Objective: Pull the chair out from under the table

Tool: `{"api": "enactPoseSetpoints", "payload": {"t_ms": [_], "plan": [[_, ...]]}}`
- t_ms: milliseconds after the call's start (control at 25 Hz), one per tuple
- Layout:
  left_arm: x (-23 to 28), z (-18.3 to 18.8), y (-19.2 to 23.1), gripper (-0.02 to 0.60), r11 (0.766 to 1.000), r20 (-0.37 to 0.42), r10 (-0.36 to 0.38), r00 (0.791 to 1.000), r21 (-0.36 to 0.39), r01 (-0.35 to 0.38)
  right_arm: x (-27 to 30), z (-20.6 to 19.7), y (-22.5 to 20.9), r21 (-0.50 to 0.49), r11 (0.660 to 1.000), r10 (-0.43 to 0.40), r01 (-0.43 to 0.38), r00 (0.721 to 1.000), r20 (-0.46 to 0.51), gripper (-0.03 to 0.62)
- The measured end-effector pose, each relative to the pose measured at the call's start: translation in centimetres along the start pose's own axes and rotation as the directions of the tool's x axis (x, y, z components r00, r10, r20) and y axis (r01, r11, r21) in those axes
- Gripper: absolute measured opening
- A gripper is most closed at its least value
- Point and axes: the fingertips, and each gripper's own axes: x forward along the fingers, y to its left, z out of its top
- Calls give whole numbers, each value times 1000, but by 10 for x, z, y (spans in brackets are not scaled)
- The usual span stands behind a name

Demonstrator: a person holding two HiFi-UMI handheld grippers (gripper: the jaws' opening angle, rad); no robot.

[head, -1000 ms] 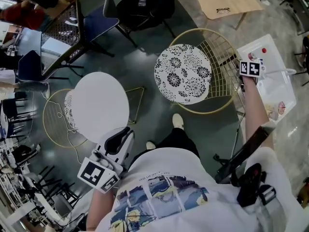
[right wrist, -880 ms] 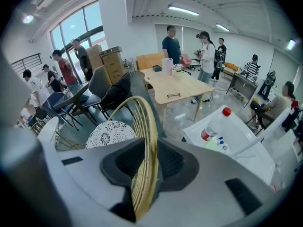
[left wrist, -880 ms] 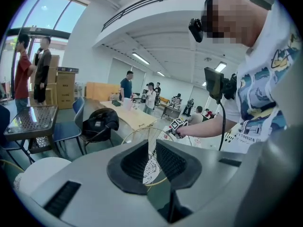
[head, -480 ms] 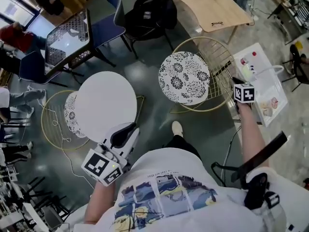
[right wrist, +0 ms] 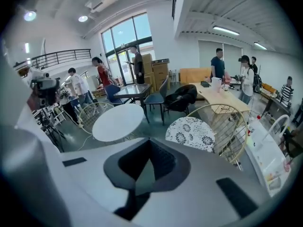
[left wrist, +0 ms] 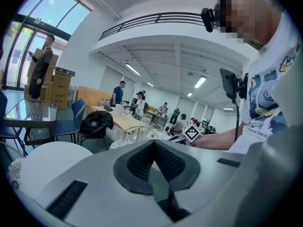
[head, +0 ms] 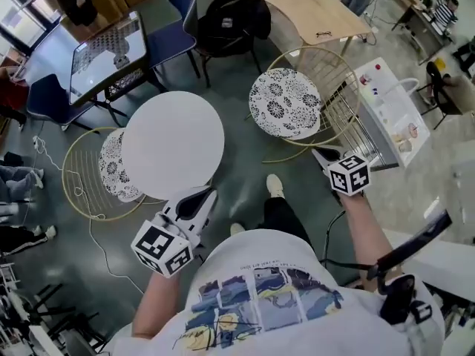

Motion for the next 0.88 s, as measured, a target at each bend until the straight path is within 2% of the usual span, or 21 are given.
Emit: {"api": "enactPoseSetpoints", "payload": {"t_ms": [200, 360, 600, 880], "plan": [[-33, -37, -22, 9, 998, -45, -51, 998, 21, 51, -27, -13, 114, -70, 994, 83, -81, 996, 24, 11], [-51, -48, -53, 9, 993, -39, -118, 992, 22, 118, -55, -15, 175, -110, 986, 130, -125, 990, 44, 11], [-53, -62, -100, 9, 984, -58, -179, 982, 6, 180, -103, -19, 219, -142, 978, 171, -155, 979, 114, 11], [-23, -83, -194, 9, 969, -73, -239, 968, 47, 243, -170, -72, 226, -164, 968, 215, -189, 964, 155, 9]]}}
